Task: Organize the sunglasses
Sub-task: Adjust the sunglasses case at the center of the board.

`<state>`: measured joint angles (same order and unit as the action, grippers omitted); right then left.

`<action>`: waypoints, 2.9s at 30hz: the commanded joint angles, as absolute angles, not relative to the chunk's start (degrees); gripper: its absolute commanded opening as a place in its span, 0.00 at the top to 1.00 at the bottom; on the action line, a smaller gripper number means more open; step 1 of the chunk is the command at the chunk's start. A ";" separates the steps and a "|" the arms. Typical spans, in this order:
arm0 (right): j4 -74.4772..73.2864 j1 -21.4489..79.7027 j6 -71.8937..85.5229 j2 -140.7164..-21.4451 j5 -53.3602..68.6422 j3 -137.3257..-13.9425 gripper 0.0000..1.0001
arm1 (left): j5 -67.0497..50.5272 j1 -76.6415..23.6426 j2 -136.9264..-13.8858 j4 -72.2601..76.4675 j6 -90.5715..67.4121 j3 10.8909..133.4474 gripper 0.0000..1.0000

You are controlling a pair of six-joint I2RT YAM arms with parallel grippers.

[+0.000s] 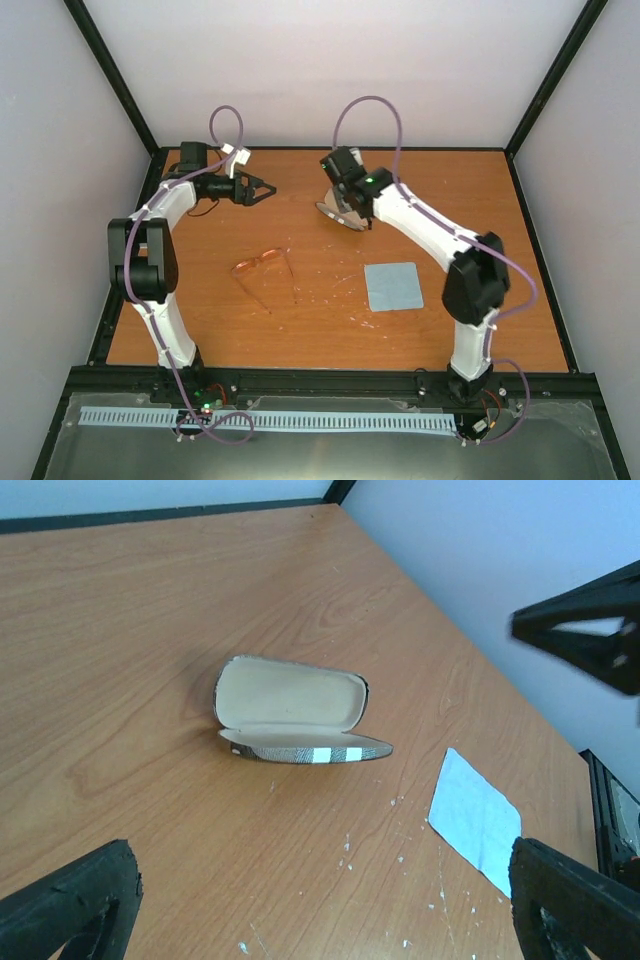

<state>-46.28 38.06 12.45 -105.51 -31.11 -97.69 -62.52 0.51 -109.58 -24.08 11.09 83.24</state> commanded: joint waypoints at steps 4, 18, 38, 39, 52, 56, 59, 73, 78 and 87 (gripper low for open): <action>-54.06 38.43 15.96 -121.12 -19.37 -108.41 0.97 | -62.53 0.26 -107.07 -24.50 11.99 82.74 0.01; -52.74 32.73 24.83 -118.83 -14.68 -104.04 0.97 | -56.68 -0.51 -108.63 -21.54 10.74 79.72 0.09; -41.85 21.51 36.82 -118.54 3.58 -86.14 0.97 | -42.29 -9.62 -135.73 -34.31 10.38 110.35 0.35; -41.72 21.45 36.73 -119.19 3.74 -86.40 0.97 | -42.13 -9.80 -136.39 -34.31 10.30 110.65 0.35; -43.19 20.78 36.62 -127.32 4.57 -96.77 0.97 | -42.06 -11.87 -139.97 -34.63 9.62 112.90 0.27; -44.71 20.72 35.89 -128.48 4.79 -99.86 0.97 | -42.64 -12.92 -139.51 -34.25 9.24 112.15 0.27; -45.10 20.67 35.50 -128.45 4.28 -100.31 0.97 | -43.21 -13.49 -139.23 -34.19 8.93 111.61 0.27; -44.65 20.47 33.49 -128.96 3.93 -101.90 0.97 | -42.37 -14.50 -134.08 -33.50 10.16 105.21 0.27; -45.04 20.37 32.48 -129.07 3.73 -101.93 0.97 | -41.10 -14.50 -131.79 -33.13 10.82 102.02 0.27; -45.92 19.74 31.12 -126.30 0.87 -99.69 0.88 | -36.23 -14.50 -127.43 -31.64 11.34 96.37 0.07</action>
<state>-45.28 20.25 32.18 -128.62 3.18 -100.62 -39.68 -14.15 -130.87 -32.53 10.68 97.89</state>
